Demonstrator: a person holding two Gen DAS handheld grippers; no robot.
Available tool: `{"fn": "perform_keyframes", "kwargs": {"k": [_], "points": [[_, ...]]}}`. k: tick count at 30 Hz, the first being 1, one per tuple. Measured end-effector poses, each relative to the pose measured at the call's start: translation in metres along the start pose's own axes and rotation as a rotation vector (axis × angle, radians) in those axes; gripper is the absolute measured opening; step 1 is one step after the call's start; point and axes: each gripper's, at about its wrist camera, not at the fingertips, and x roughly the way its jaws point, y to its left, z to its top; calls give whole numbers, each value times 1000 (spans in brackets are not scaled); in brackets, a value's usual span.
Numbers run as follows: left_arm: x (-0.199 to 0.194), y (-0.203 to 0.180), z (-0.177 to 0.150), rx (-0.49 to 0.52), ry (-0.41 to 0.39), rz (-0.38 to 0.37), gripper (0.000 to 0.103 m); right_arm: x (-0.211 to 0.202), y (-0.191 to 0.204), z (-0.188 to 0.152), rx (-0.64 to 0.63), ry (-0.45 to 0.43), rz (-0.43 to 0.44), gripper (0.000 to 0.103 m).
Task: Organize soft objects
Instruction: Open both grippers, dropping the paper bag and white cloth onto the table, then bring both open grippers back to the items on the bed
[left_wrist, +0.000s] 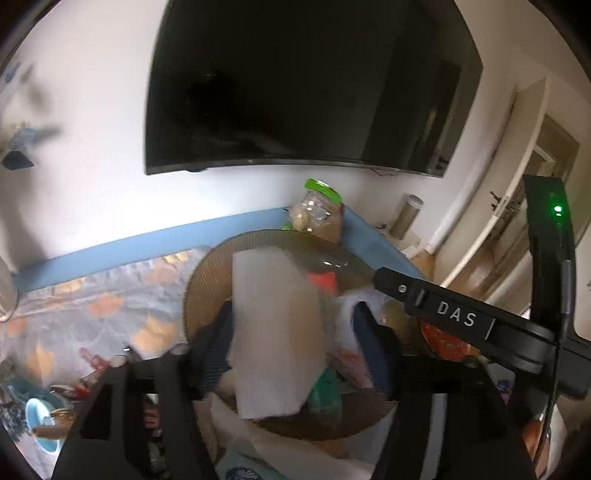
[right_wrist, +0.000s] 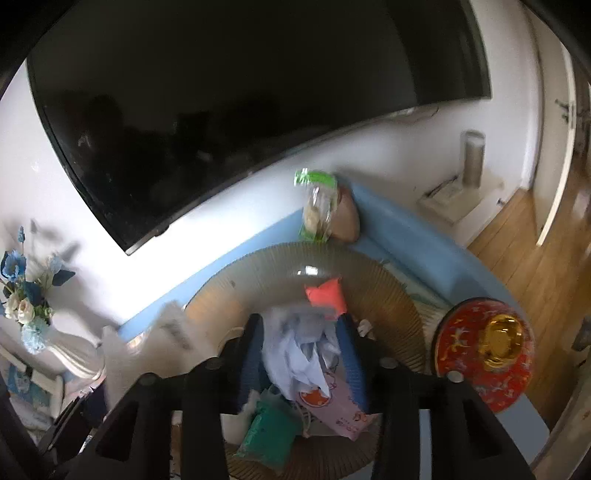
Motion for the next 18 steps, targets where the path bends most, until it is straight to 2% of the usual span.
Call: {"fn": "perform_keyframes", "kwargs": {"k": [1, 2, 3, 10, 16, 18], "points": [[1, 0, -1, 3, 4, -16, 75, 0, -2, 0, -2, 0, -12, 52], [2, -1, 0, 4, 7, -30, 75, -3, -4, -2, -5, -8, -26, 61], [1, -1, -2, 4, 9, -42, 75, -6, -6, -4, -9, -17, -34, 62], [-18, 2, -10, 16, 20, -62, 75, -30, -5, -24, -15, -9, 6, 62], [-47, 6, -20, -12, 5, -94, 75, -61, 18, -48, -78, -30, -2, 63], [-57, 9, -23, -16, -5, -96, 75, -75, 25, -55, -84, -45, 20, 65]]}}
